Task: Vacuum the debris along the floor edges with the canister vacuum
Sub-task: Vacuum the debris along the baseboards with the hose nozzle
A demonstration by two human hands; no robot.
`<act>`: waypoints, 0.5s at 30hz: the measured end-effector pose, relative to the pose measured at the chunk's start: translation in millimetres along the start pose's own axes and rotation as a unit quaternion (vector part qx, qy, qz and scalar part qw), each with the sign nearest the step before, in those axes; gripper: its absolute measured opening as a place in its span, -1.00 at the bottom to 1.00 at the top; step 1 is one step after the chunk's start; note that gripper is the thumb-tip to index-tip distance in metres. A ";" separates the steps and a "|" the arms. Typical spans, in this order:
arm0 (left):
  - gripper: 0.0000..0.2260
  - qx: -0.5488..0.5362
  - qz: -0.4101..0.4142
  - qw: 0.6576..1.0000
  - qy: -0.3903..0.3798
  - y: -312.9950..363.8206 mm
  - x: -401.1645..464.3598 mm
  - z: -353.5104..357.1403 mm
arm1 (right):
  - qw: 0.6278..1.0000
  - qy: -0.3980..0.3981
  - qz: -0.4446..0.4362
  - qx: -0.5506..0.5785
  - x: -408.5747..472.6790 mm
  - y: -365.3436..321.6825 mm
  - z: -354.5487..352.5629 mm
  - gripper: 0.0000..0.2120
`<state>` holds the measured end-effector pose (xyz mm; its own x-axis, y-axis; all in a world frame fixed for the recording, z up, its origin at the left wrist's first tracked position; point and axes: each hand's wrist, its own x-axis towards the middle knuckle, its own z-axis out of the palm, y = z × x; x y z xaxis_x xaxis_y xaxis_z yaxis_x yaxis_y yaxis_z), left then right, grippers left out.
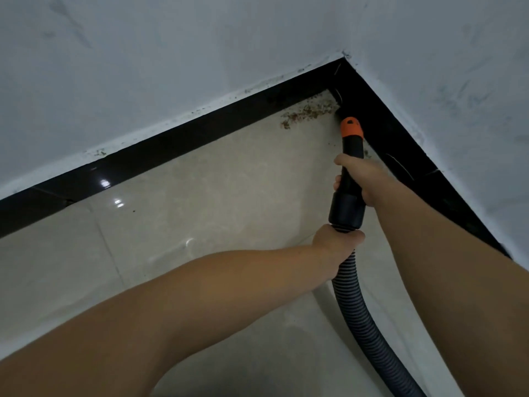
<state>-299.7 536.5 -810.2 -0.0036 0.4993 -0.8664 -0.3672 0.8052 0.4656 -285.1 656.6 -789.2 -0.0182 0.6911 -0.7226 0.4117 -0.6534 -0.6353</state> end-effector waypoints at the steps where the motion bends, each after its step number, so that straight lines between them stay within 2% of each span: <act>1: -0.81 -0.002 0.003 1.000 -0.002 3.3 2.3 3.5 | 1.000 -0.007 0.004 0.001 3.2 -2.8 -3.7 -0.83; 9: -0.75 -0.014 0.022 0.999 0.023 3.2 2.7 8.6 | 1.000 -0.024 0.000 -0.011 5.8 -8.8 -0.5 -0.80; 15: -0.89 -0.034 0.026 0.998 0.055 -23.5 -17.1 -5.3 | 0.998 -0.044 -0.010 -0.032 -16.9 9.4 23.1 -0.84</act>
<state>-295.9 507.3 -807.3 -0.1253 0.4993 -0.8573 -0.4259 0.7534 0.5010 -301.9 631.6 -789.3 -0.1048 0.6724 -0.7328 0.4676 -0.6170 -0.6330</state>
